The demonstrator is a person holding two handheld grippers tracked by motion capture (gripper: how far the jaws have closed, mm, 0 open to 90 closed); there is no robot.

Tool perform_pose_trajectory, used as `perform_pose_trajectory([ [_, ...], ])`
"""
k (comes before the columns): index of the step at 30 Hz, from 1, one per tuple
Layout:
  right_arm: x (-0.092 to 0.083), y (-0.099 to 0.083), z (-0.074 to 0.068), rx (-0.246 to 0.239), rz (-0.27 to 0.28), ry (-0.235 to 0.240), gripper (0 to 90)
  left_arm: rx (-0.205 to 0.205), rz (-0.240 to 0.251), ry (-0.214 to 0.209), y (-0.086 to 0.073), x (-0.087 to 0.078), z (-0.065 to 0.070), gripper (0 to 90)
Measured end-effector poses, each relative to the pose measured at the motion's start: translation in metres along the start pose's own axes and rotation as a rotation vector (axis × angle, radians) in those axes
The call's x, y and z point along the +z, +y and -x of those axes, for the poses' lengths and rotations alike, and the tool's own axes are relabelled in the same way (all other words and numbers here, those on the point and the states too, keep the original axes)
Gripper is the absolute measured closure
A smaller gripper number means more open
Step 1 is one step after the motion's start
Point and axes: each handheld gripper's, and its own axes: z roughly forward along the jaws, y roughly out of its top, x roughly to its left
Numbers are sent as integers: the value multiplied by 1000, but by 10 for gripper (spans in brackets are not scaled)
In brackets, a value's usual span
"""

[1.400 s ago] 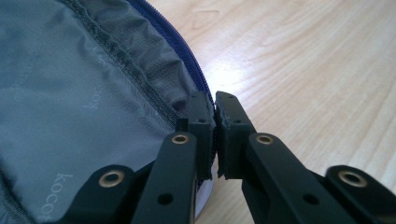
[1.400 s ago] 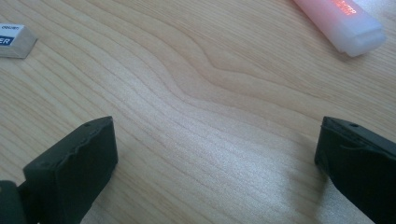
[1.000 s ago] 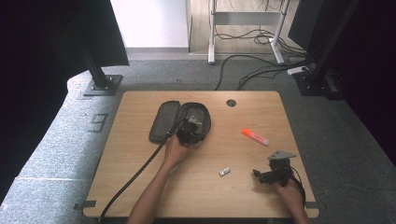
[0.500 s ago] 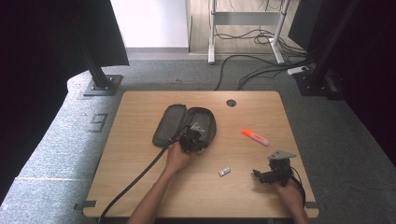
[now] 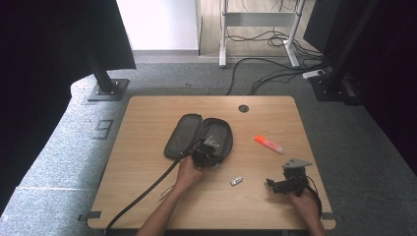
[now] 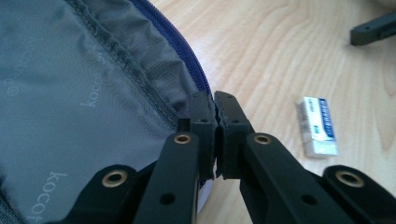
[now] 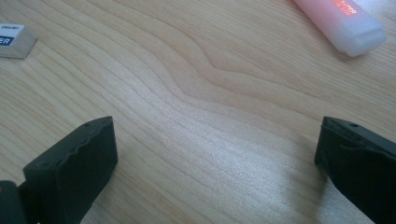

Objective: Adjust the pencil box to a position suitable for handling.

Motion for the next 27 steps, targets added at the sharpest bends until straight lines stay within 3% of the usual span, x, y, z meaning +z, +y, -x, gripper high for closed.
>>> perform_pose_trajectory([
  [27,0,0,0,0,0,0,0,60,1,-81,-6,6,45,863],
])
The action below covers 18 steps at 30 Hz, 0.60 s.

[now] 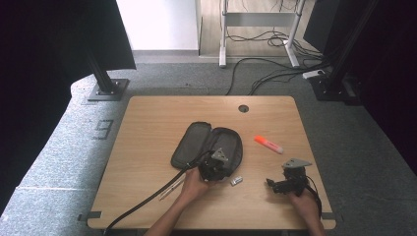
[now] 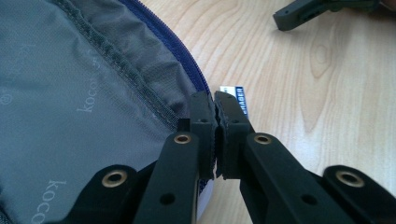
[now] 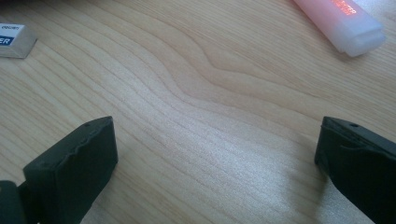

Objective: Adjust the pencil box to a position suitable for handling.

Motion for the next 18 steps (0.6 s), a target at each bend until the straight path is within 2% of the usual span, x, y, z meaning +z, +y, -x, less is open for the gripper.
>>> perform_pose_trajectory([
  [5,0,0,0,0,0,0,0,8,3,-14,-1,2,5,860],
  [9,0,0,0,0,0,0,0,-1,8,-28,-1,1,4,835],
  [18,0,0,0,0,0,0,0,11,26,6,3,-10,3,553],
])
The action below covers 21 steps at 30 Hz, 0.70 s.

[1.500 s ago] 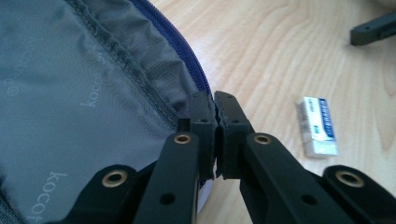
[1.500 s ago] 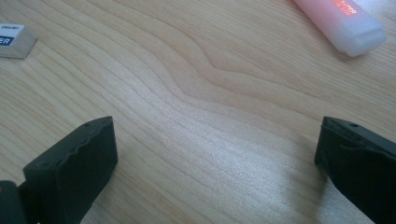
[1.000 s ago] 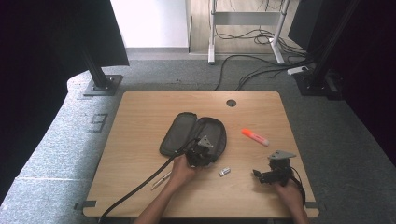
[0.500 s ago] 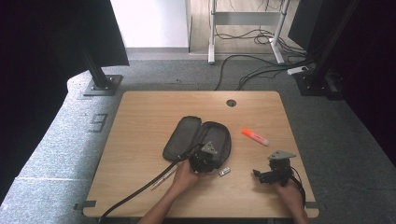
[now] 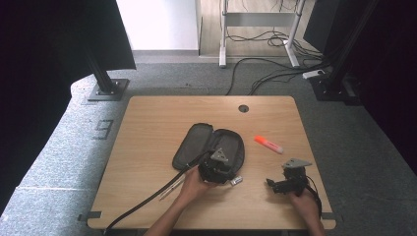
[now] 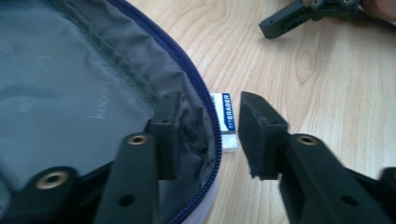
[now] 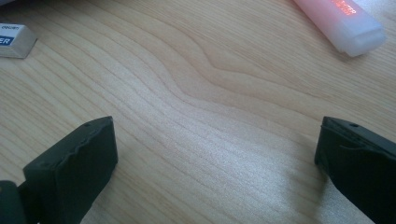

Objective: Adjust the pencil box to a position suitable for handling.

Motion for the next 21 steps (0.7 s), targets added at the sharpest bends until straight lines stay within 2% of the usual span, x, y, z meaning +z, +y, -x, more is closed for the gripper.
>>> perform_pose_trajectory([
  [4,0,0,0,0,0,0,0,-5,-8,22,1,-6,-3,414],
  [8,0,0,0,0,0,0,0,-12,-16,40,1,-11,-7,325],
  [21,0,0,0,0,0,0,0,-32,-9,68,-8,-35,-17,208],
])
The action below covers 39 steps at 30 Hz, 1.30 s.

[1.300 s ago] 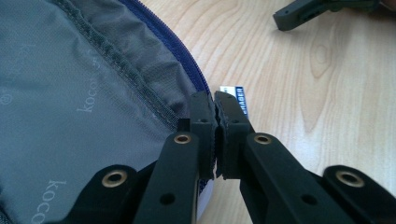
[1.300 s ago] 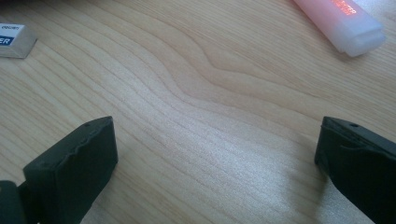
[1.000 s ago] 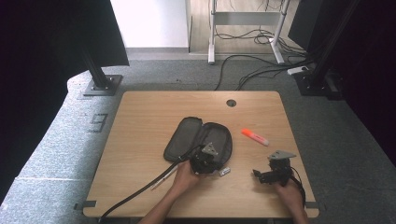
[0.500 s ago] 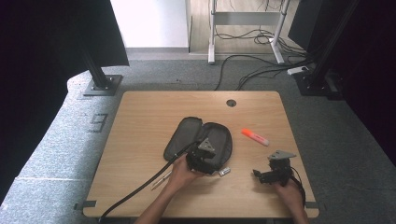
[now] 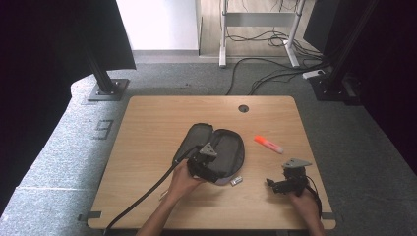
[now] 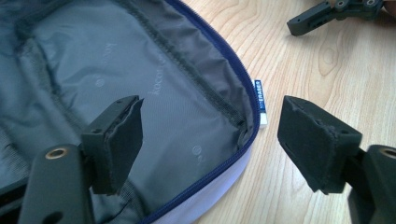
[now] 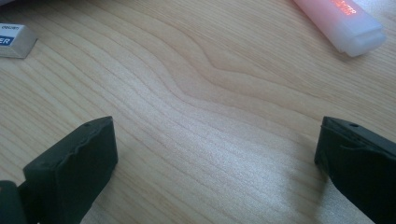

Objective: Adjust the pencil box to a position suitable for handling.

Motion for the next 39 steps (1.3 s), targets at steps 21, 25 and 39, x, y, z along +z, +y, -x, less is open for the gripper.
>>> perform_pose_trajectory([
  [21,0,0,0,0,0,0,0,-52,30,119,-33,-44,-22,119],
  [25,0,0,0,0,0,0,0,-70,41,130,-42,-51,-26,108],
  [39,0,0,0,1,0,-1,0,-123,57,211,-75,-79,-40,32],
])
